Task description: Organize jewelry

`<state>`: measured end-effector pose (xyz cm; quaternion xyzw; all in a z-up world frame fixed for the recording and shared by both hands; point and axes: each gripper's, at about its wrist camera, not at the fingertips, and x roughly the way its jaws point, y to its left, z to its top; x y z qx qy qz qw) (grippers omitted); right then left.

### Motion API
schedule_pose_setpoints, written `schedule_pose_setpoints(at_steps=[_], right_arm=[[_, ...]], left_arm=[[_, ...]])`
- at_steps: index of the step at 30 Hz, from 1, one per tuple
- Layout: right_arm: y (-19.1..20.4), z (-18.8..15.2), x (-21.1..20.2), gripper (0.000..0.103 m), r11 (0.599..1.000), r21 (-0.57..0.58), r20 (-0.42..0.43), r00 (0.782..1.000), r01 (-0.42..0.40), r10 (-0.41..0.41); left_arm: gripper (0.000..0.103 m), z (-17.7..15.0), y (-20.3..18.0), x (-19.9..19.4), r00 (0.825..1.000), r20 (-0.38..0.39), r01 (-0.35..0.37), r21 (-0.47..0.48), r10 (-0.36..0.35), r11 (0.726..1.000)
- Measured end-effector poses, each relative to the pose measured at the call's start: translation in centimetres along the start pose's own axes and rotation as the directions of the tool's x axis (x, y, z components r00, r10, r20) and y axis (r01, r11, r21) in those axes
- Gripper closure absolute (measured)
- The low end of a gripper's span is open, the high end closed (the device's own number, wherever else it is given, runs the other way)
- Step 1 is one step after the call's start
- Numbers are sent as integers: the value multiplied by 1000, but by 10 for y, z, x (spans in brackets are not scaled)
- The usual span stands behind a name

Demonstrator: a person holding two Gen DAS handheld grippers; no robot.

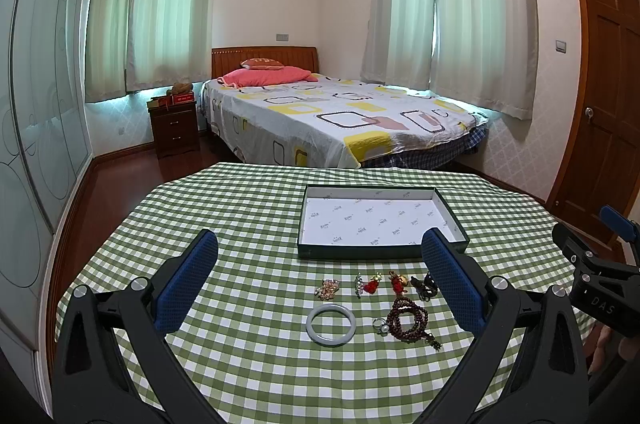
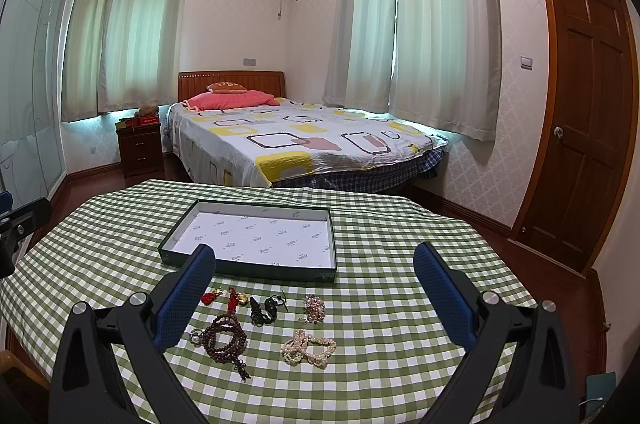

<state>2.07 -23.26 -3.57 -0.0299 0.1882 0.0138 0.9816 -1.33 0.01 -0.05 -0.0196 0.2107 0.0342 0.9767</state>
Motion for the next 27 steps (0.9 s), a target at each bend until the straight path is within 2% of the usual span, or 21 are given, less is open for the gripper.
schedule_pose_setpoints(at_steps=[18, 24, 27], right_arm=[[1, 1, 0, 6, 1000, 2, -11, 1000, -13, 13], [1, -14, 22, 6, 999, 7, -37, 999, -36, 36], [-1, -29, 40, 6, 999, 11, -64, 997, -42, 43]], left_arm=[[4, -5, 5, 6, 1000, -11, -5, -3, 5, 1000], [4, -18, 6, 31, 999, -35, -28, 11, 29, 1000], [4, -30, 7, 50, 997, -71, -27, 13, 28, 1000]])
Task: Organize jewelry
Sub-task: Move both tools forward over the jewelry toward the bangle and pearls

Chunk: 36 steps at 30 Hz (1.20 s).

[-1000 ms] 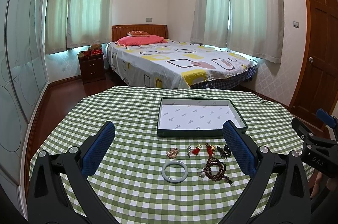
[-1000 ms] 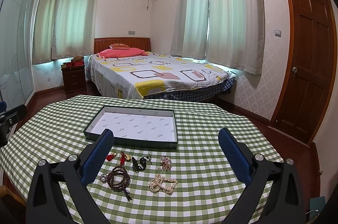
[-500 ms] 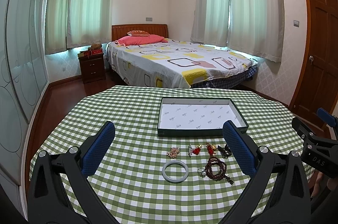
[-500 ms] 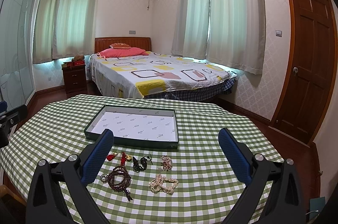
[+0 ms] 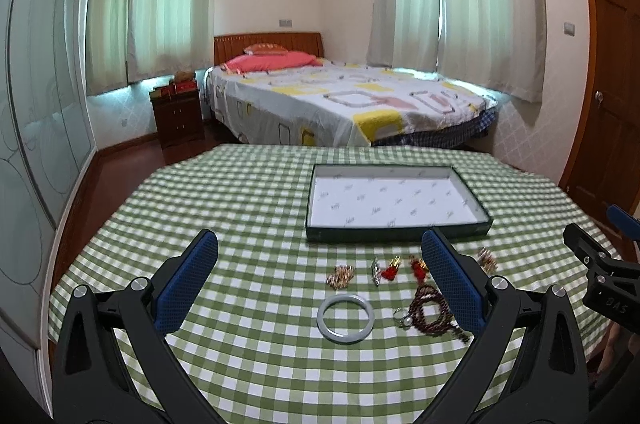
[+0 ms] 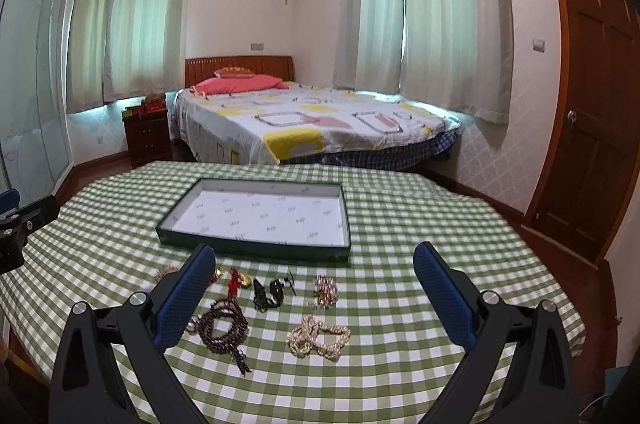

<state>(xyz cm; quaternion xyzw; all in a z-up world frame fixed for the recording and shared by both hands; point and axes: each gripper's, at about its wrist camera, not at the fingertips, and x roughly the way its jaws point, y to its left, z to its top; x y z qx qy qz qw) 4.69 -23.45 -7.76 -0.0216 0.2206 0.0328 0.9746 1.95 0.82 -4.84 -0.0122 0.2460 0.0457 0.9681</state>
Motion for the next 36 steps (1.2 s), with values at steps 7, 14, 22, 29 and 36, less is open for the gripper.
schedule_pose_setpoints(at_steps=[7, 14, 22, 29, 36], right_arm=[[-10, -42, 48, 6, 1000, 26, -99, 995, -4, 7], [-19, -69, 83, 6, 999, 47, -179, 984, 4, 4], [-24, -82, 105, 6, 998, 64, -239, 971, 12, 4], [-26, -86, 116, 6, 998, 66, -264, 964, 9, 9], [-26, -89, 121, 6, 998, 67, -282, 959, 10, 9]], left_arm=[[4, -33, 1, 56, 992, -130, -5, 1, 5, 1000], [4, -63, -3, 104, 976, -217, 2, 9, 0, 1000], [4, -82, -14, 140, 956, -292, 12, 31, -2, 999], [4, -90, -22, 158, 936, -352, 17, 59, 5, 998], [4, -91, -17, 163, 929, -370, 27, 24, -17, 999]])
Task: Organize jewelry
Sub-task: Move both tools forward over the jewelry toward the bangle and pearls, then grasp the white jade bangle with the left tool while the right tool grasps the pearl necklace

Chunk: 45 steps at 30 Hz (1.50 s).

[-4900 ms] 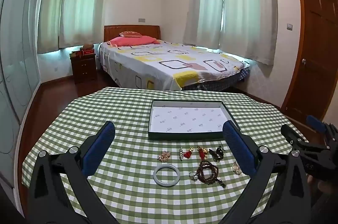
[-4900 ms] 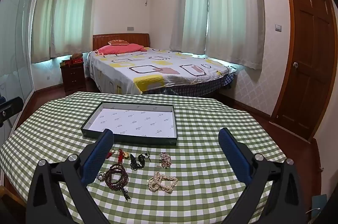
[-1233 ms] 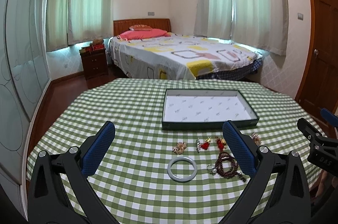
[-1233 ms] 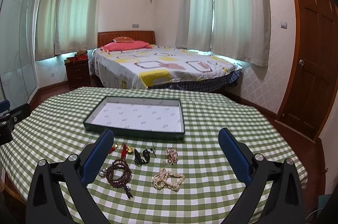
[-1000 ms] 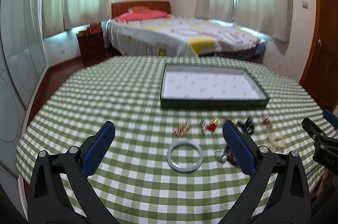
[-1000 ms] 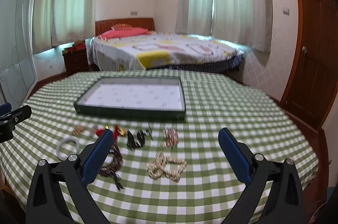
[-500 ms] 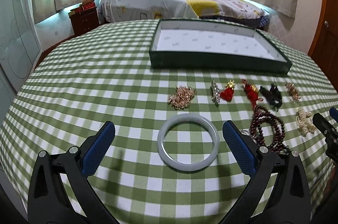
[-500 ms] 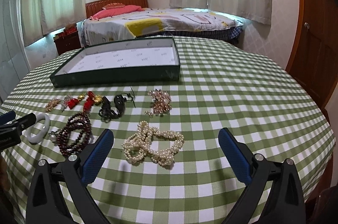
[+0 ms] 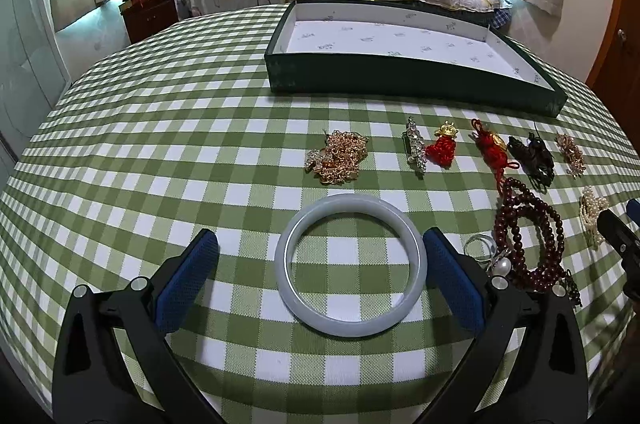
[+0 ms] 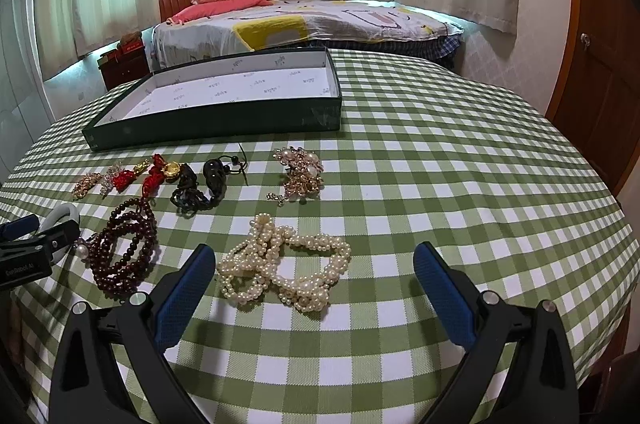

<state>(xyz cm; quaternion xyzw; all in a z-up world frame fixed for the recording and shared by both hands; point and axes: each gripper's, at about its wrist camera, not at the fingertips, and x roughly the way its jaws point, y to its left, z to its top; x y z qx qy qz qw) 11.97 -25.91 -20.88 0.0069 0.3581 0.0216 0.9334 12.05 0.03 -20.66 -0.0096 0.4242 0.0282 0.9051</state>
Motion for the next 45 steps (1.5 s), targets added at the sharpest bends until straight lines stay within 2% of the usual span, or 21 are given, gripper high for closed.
schedule_pose_setpoints(at_steps=[10, 13, 15, 16, 25, 27, 30, 32, 34, 38, 40, 45], right_arm=[[1, 3, 10, 6, 1000, -9, -33, 999, 12, -13], [1, 6, 13, 6, 1000, -17, -47, 999, 20, -20], [0, 8, 13, 6, 1000, -18, -43, 999, 21, -22], [0, 9, 12, 6, 1000, -16, -40, 999, 21, -21], [1, 12, 21, 6, 999, -29, -64, 998, 17, -18], [1, 10, 24, 7, 999, -33, -87, 996, 2, -5], [-2, 7, 22, 8, 1000, -11, -75, 997, -17, 17], [-3, 5, 20, 17, 1000, -9, -64, 998, -19, 19], [-2, 4, 17, 41, 1000, -22, -51, 999, -19, 17], [-2, 4, 13, 62, 999, -23, -46, 998, -48, 47], [-1, 4, 13, 83, 998, -22, -46, 997, -64, 63], [2, 4, 10, 87, 996, -31, -46, 995, -87, 86]], left_arm=[[6, -1, 0, -1, 1000, -11, 25, 21, -25, 999], [16, -3, -2, -3, 999, 8, 42, 44, -42, 998], [31, -3, -6, -6, 998, 22, 56, 60, -57, 997], [33, -3, -6, -7, 998, 24, 61, 65, -62, 996], [34, -3, -7, -8, 997, 24, 66, 67, -68, 996], [34, -2, -8, -7, 997, 24, 66, 68, -68, 995], [34, -3, -6, -7, 997, 23, 68, 66, -69, 996], [34, -3, -6, -8, 997, 24, 68, 64, -70, 996], [34, -3, -6, -9, 997, 22, 73, 58, -74, 996], [34, -4, -7, -10, 997, 19, 79, 52, -80, 996], [34, -4, -5, -12, 996, 18, 82, 44, -83, 996], [34, -4, 1, -16, 996, 23, 87, 19, -87, 996]])
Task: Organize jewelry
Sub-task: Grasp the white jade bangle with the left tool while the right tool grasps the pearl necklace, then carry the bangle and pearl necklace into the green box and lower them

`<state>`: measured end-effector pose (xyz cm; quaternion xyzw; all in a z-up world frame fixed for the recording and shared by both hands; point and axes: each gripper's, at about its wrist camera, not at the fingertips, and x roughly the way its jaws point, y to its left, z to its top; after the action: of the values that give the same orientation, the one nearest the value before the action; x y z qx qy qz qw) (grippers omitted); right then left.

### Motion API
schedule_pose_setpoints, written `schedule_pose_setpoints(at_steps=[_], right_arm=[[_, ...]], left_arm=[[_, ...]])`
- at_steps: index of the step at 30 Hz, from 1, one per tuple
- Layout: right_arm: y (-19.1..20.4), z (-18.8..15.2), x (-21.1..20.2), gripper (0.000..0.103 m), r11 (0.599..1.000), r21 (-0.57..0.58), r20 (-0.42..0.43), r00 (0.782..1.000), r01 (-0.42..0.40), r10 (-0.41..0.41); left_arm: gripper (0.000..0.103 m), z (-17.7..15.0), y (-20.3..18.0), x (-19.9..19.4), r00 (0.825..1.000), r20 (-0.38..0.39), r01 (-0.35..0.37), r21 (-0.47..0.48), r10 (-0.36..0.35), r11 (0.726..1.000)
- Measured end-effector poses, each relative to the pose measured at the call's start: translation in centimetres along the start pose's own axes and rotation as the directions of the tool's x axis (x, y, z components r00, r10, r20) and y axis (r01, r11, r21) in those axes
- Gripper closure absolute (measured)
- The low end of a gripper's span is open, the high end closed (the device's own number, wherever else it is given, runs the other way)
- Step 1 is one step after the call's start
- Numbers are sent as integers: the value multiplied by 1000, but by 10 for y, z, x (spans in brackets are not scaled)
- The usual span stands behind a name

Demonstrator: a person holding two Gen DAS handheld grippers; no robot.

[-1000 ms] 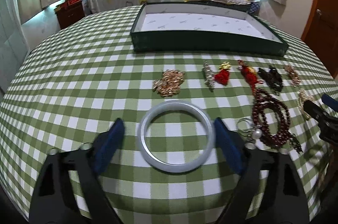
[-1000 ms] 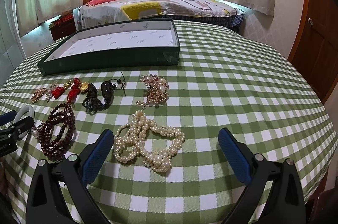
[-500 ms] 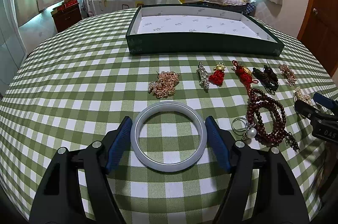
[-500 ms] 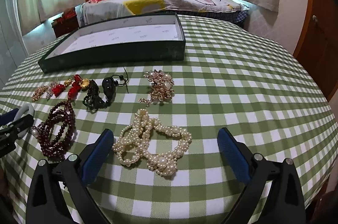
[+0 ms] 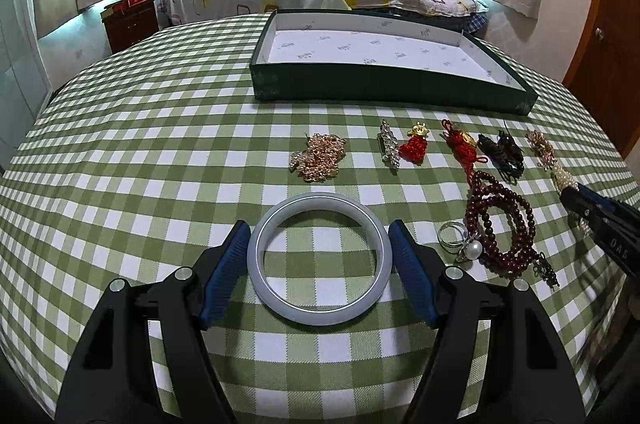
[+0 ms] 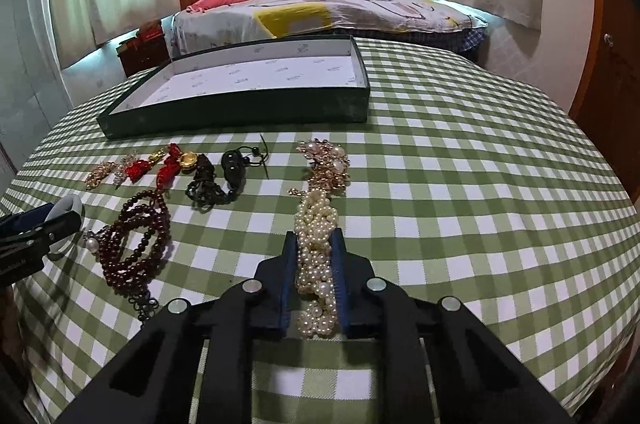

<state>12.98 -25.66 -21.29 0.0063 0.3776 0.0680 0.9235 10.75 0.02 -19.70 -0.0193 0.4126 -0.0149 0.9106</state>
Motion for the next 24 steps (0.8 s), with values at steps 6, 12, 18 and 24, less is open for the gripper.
schedule_pose_setpoints(at_steps=[6, 12, 18, 24], right_arm=[[3, 2, -8, 88, 1000, -3, 18, 1000, -12, 13], [6, 8, -20, 88, 1000, -8, 50, 998, -23, 23], [10, 21, -31, 88, 999, -7, 89, 995, -43, 43], [13, 48, -40, 88, 998, -13, 150, 987, -63, 64]], left_arm=[[34, 3, 2, -9, 1000, 27, -1, -7, 1, 1000], [34, 9, 5, -19, 999, 54, 4, -13, -3, 1000], [34, 22, 6, -29, 997, 81, 17, -29, -15, 999], [34, 48, 5, -37, 992, 124, 31, -38, -26, 999]])
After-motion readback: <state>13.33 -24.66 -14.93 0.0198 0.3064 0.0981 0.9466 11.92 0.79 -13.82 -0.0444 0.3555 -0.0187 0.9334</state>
